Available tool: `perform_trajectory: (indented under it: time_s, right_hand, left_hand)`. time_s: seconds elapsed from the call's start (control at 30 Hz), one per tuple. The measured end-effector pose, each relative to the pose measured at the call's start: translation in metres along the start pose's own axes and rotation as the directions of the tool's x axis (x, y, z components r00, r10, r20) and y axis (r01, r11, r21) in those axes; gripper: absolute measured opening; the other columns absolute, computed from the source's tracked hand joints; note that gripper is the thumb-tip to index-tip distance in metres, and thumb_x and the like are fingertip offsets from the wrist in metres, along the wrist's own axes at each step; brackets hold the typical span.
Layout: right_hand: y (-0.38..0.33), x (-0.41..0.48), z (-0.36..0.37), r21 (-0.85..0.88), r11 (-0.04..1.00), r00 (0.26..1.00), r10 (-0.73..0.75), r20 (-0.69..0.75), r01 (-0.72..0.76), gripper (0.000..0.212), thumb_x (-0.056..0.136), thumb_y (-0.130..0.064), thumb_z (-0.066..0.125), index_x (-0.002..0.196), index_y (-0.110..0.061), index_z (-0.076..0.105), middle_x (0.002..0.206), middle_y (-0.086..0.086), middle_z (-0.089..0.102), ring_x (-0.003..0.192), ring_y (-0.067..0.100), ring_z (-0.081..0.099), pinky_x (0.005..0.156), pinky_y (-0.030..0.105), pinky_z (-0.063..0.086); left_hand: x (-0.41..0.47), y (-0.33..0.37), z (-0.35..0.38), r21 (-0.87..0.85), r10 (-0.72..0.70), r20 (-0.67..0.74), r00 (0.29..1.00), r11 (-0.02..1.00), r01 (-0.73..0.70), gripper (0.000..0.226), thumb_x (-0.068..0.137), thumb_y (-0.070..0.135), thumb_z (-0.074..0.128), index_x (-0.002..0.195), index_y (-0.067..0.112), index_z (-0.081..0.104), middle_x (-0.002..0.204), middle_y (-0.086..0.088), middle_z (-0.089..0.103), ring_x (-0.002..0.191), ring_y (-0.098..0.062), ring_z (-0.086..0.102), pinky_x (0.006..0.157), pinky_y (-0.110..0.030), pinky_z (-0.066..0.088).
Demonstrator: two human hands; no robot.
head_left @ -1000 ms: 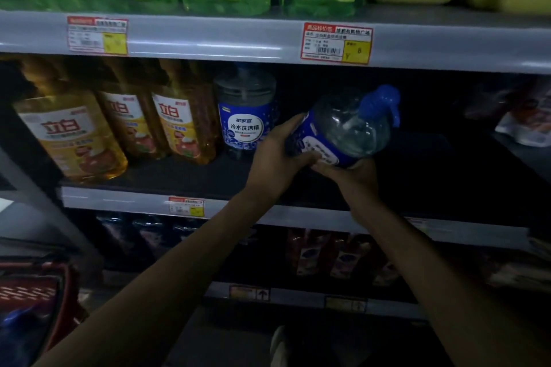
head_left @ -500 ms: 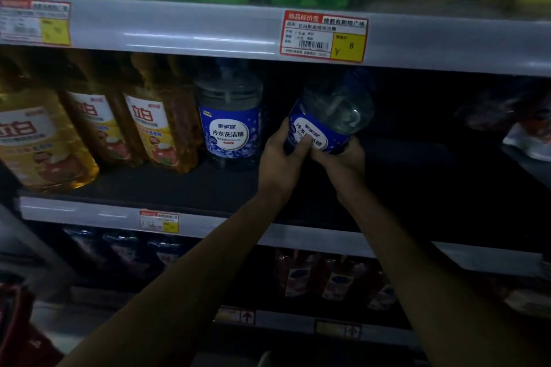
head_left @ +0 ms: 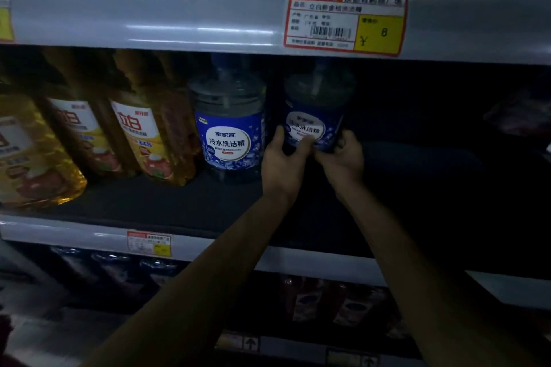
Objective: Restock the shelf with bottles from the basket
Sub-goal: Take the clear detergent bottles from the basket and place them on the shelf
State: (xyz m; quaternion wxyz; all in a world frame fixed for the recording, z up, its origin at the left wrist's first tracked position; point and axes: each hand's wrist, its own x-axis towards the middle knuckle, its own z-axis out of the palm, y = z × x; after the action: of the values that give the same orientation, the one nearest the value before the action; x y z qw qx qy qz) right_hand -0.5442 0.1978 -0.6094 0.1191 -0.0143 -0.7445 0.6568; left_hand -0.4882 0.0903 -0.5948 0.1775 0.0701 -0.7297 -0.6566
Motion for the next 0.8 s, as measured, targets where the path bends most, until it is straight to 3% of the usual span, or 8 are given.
perform_trajectory:
  time_s: [0.1,0.23,0.4,0.5,0.6,0.67,0.8]
  right_hand:
    - [0.004,0.000,0.006,-0.044,0.999,0.998,-0.018,-0.060,0.016,0.061,0.071,-0.014,0.090,0.126,-0.016,0.062,0.117,0.005,0.070,0.105,0.019,0.067,0.090,0.039,0.058]
    - [0.003,-0.001,0.008,-0.078,0.996,0.994,-0.041,-0.102,0.033,0.055,0.081,-0.005,0.080,0.132,-0.012,0.060,0.112,0.004,0.068,0.102,0.016,0.064,0.083,0.026,0.053]
    - [0.002,-0.003,0.008,-0.149,0.989,0.993,-0.021,-0.113,0.004,0.057,0.078,-0.009,0.085,0.129,-0.010,0.061,0.114,0.007,0.070,0.101,0.018,0.066,0.082,0.027,0.054]
    - [0.000,-0.006,0.006,-0.152,0.988,0.993,0.010,-0.119,-0.029,0.061,0.075,-0.009,0.087,0.130,-0.011,0.060,0.112,0.005,0.069,0.097,0.014,0.064,0.082,0.026,0.053]
    - [-0.001,-0.014,0.000,-0.210,0.977,0.993,0.005,-0.122,-0.031,0.065,0.077,-0.007,0.085,0.135,-0.013,0.058,0.114,0.004,0.069,0.098,0.014,0.064,0.086,0.027,0.054]
    - [-0.002,-0.023,-0.006,-0.257,0.966,0.993,-0.009,-0.115,-0.021,0.064,0.077,-0.006,0.083,0.136,-0.014,0.058,0.117,0.007,0.070,0.104,0.019,0.067,0.090,0.029,0.055]
    - [-0.010,-0.048,-0.025,-0.400,0.916,0.999,-0.016,-0.041,-0.002,0.068,0.075,-0.015,0.085,0.137,-0.019,0.057,0.129,0.009,0.066,0.116,0.025,0.064,0.097,0.040,0.056]
  left_hand:
    - [0.002,-0.008,0.003,0.031,-0.029,0.001,1.000,0.999,0.029,0.088,0.079,0.058,0.064,0.157,0.024,0.041,0.144,0.001,0.063,0.131,-0.017,0.060,0.110,-0.043,0.051]
    - [0.007,-0.015,0.007,0.110,-0.080,0.051,0.995,0.991,0.074,0.094,0.070,0.068,0.059,0.157,0.037,0.039,0.139,0.001,0.066,0.124,-0.019,0.065,0.104,-0.044,0.054]
    - [0.003,-0.007,0.002,0.082,-0.135,0.057,0.989,0.988,0.130,0.081,0.088,0.045,0.069,0.160,0.025,0.038,0.144,-0.006,0.062,0.124,-0.021,0.064,0.106,-0.043,0.054]
    - [-0.002,-0.003,-0.001,0.110,-0.149,0.058,0.987,0.984,0.142,0.080,0.087,0.044,0.069,0.157,0.019,0.041,0.144,-0.008,0.062,0.127,-0.022,0.062,0.108,-0.042,0.053]
    - [-0.014,0.008,-0.007,0.186,-0.133,0.080,0.988,0.976,0.116,0.060,0.098,0.027,0.068,0.153,0.016,0.047,0.139,-0.006,0.064,0.118,-0.014,0.060,0.100,-0.025,0.048]
    - [-0.021,0.010,-0.012,0.257,-0.115,0.092,0.989,0.962,0.088,0.059,0.099,0.024,0.067,0.154,0.017,0.046,0.141,-0.005,0.063,0.123,-0.015,0.059,0.096,-0.020,0.043]
    - [-0.038,0.021,-0.023,0.363,-0.073,0.143,0.987,0.931,0.016,0.064,0.096,0.031,0.069,0.154,0.020,0.046,0.144,-0.006,0.062,0.132,-0.023,0.058,0.109,-0.035,0.049]
